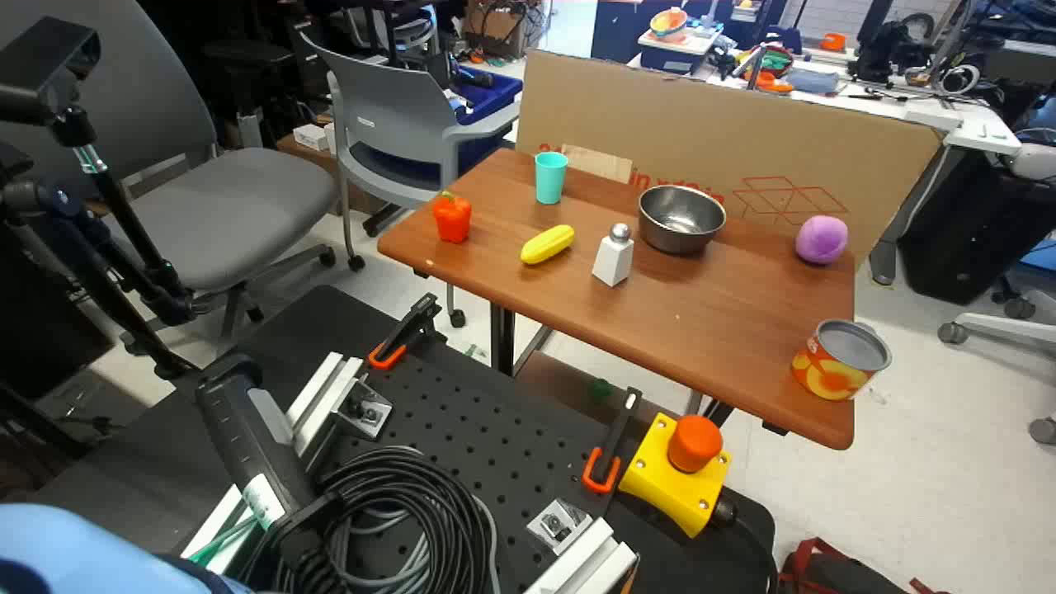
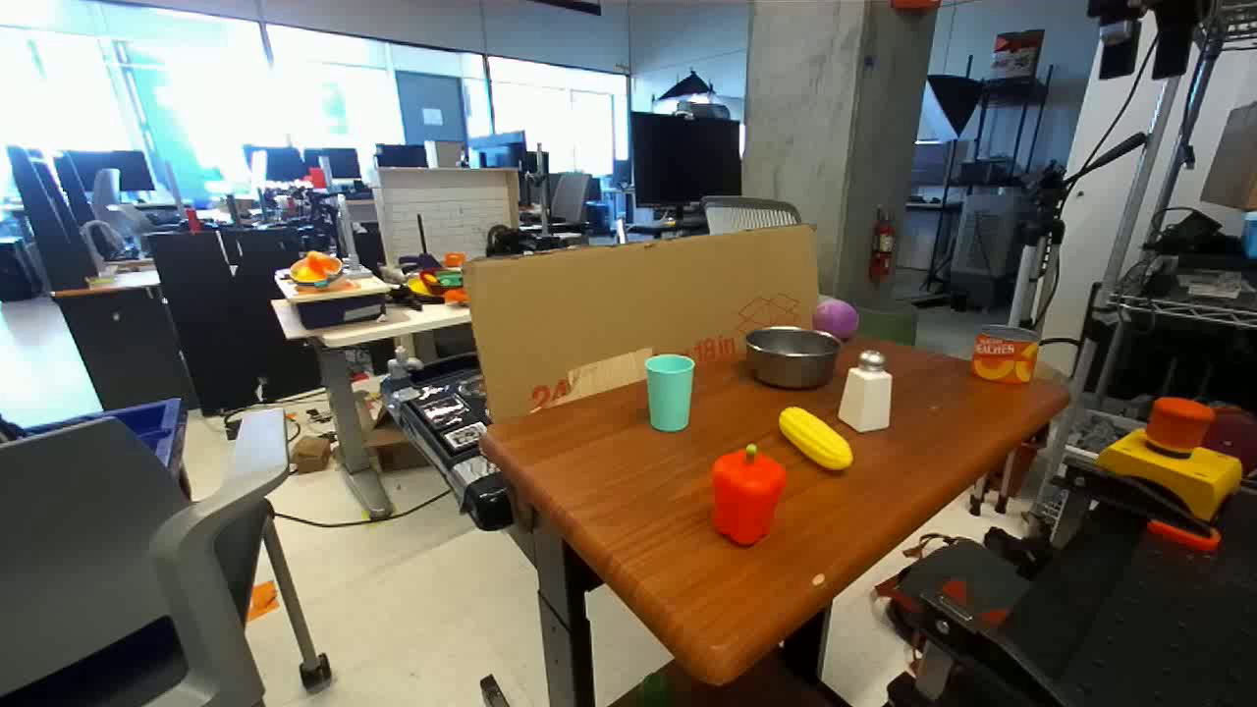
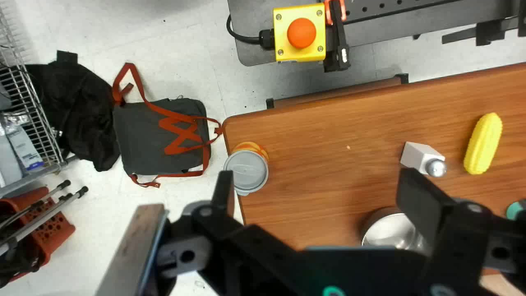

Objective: Put the salt shaker inside the pot

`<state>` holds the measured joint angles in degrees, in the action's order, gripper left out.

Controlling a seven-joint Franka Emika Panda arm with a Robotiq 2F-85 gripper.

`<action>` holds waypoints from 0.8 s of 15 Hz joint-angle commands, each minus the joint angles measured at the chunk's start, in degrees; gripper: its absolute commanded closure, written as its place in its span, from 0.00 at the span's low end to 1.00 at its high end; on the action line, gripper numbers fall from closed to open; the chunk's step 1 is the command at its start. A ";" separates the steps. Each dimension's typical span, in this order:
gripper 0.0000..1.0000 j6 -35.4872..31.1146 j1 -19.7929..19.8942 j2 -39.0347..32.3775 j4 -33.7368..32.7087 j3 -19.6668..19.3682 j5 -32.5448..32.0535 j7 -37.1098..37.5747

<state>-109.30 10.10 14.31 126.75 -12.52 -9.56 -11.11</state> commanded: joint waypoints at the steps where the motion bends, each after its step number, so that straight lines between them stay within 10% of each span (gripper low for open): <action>1: 0.00 0.11 0.16 -0.04 -0.11 0.14 0.05 -0.06; 12: 0.00 -0.16 -0.60 -2.26 -1.13 1.45 -0.02 2.52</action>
<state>-109.30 10.09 14.24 126.76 -12.40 -9.56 -10.93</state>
